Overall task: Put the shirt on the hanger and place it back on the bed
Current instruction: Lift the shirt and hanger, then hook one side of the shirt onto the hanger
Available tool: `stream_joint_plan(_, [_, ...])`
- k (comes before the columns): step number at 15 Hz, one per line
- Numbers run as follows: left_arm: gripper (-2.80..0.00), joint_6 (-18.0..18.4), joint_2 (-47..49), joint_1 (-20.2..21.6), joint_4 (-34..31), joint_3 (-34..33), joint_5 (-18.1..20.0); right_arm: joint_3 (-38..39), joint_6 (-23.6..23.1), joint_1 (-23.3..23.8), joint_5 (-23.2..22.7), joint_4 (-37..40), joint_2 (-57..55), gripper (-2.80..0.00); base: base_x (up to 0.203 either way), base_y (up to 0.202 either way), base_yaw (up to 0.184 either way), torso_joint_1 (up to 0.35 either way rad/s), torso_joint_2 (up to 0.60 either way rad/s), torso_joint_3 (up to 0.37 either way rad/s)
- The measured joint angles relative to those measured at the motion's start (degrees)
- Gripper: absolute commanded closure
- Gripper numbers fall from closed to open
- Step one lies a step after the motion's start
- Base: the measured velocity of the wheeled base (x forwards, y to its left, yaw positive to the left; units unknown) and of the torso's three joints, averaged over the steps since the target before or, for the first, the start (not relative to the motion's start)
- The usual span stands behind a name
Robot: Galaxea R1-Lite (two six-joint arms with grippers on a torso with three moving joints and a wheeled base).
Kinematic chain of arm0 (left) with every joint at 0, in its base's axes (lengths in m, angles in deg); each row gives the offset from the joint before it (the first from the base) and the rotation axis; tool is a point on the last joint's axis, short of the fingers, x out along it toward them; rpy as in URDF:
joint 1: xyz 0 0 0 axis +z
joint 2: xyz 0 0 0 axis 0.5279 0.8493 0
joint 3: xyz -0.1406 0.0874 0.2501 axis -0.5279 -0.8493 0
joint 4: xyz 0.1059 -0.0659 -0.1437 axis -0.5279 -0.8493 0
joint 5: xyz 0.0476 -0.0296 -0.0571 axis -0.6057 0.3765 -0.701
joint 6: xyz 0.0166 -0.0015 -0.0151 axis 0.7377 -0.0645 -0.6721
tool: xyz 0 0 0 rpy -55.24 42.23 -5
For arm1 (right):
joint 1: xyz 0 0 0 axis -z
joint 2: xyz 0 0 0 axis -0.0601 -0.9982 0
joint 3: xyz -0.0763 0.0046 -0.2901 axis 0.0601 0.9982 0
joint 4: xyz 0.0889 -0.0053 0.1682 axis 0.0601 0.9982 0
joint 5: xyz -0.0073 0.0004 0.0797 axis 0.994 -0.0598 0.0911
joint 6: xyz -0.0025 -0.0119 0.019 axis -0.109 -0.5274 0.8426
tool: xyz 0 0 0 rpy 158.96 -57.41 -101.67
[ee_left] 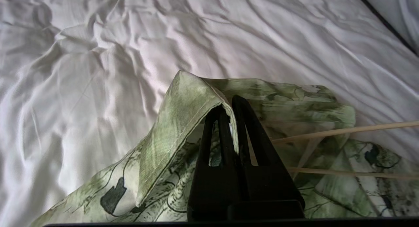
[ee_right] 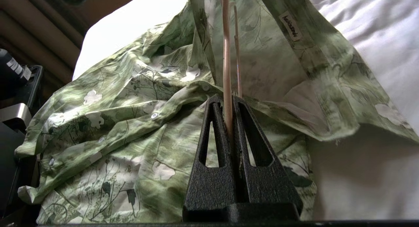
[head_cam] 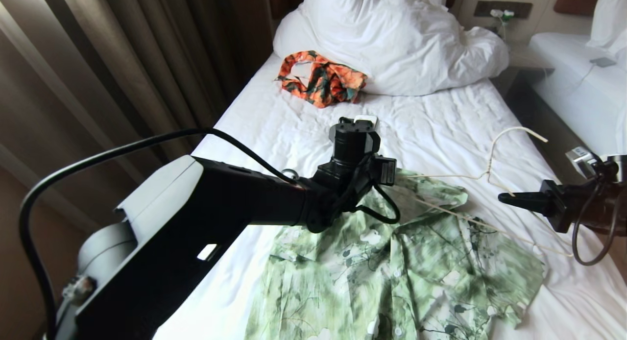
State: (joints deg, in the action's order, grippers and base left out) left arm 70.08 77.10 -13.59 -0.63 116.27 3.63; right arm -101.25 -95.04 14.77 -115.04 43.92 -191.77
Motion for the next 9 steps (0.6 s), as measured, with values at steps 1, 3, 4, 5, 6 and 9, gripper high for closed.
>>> stream_joint_plan(1, [0.0, 0.0, -0.9, -0.7, 0.0, -0.2, 0.0, -0.9, 0.4, -1.9, 1.0, 0.0, -0.2, 0.0, 0.0, 0.0, 0.0, 0.0, 0.0, 0.0])
stream_joint_plan(3, [0.0, -0.1, -2.9, -1.8, 0.0, -1.1, 0.0, -2.9, 1.3, -5.2, 2.6, 0.0, -0.3, 0.0, 0.0, 0.0, 0.0, 0.0, 0.0, 0.0])
stream_joint_plan(4, [0.0, -0.1, -3.6, -2.4, 0.0, -1.8, 0.0, -3.4, 1.8, -6.4, 2.7, 0.0, -0.2, 0.0, 0.0, 0.0, 0.0, 0.0, 0.0, 0.0])
stream_joint_plan(5, [0.0, -0.1, -4.2, -2.9, 0.0, -2.2, 0.0, -3.6, 1.9, -7.7, 2.8, 0.0, 0.1, 0.0, 0.0, 0.0, 0.0, 0.0, 0.0, 0.0])
stream_joint_plan(6, [0.0, -0.3, -4.6, -3.1, 0.0, -2.5, 0.0, -3.6, 2.0, -8.9, 2.8, 0.1, 0.6, 0.0, 0.0, 0.0, 0.0, 0.0, 0.0, 0.0])
stream_joint_plan(9, [0.0, -0.9, -6.6, -4.2, 0.0, -4.8, -0.5, -2.1, 2.1, -12.8, 2.8, 0.1, 3.4, 0.0, 0.0, 0.0, 0.0, 0.0, 0.0, 0.0])
